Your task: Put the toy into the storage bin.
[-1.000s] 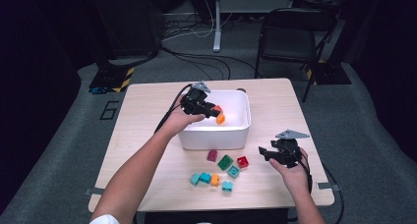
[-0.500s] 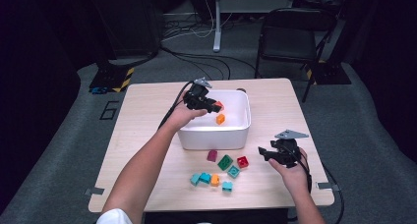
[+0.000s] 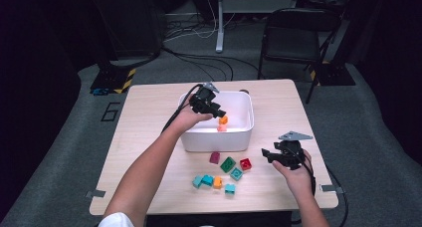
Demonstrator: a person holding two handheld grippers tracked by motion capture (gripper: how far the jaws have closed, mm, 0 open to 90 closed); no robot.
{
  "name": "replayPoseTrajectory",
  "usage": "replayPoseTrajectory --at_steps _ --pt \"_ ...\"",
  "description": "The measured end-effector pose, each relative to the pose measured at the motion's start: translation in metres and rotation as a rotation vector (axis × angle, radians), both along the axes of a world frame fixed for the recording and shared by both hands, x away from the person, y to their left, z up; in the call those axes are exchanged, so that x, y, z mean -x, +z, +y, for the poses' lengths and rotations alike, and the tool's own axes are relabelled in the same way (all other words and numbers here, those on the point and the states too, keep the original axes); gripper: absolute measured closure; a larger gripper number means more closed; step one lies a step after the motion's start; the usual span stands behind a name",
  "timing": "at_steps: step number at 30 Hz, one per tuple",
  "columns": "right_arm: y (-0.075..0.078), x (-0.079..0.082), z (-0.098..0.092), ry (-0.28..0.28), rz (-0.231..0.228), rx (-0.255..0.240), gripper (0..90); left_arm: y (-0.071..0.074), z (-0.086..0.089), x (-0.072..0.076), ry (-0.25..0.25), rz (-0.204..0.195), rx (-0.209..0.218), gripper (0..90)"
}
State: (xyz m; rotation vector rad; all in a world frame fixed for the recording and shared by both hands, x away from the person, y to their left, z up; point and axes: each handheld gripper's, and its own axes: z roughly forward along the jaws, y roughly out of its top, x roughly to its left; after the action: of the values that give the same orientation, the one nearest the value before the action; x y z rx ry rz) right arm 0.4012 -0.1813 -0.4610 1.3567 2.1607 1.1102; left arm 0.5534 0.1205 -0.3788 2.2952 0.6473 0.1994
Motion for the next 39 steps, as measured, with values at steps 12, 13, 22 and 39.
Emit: replayPoseTrajectory --at_steps 12,13,22,39 --pt "0.001 0.001 0.001 -0.002 -0.001 0.002 39.6 0.034 0.021 0.05 -0.071 -0.062 0.048 56.2" --pt "0.001 0.001 0.001 -0.004 0.0 -0.003 39.6 0.035 0.023 0.056 -0.076 -0.065 0.054 56.2" --pt "0.001 0.002 0.002 -0.006 -0.005 0.002 39.6 0.033 0.039 0.099 -0.103 -0.071 0.072 56.7" --pt "0.0 0.002 0.004 0.0 -0.002 0.007 39.6 -0.019 0.06 0.135 -0.117 -0.038 0.069 56.7"
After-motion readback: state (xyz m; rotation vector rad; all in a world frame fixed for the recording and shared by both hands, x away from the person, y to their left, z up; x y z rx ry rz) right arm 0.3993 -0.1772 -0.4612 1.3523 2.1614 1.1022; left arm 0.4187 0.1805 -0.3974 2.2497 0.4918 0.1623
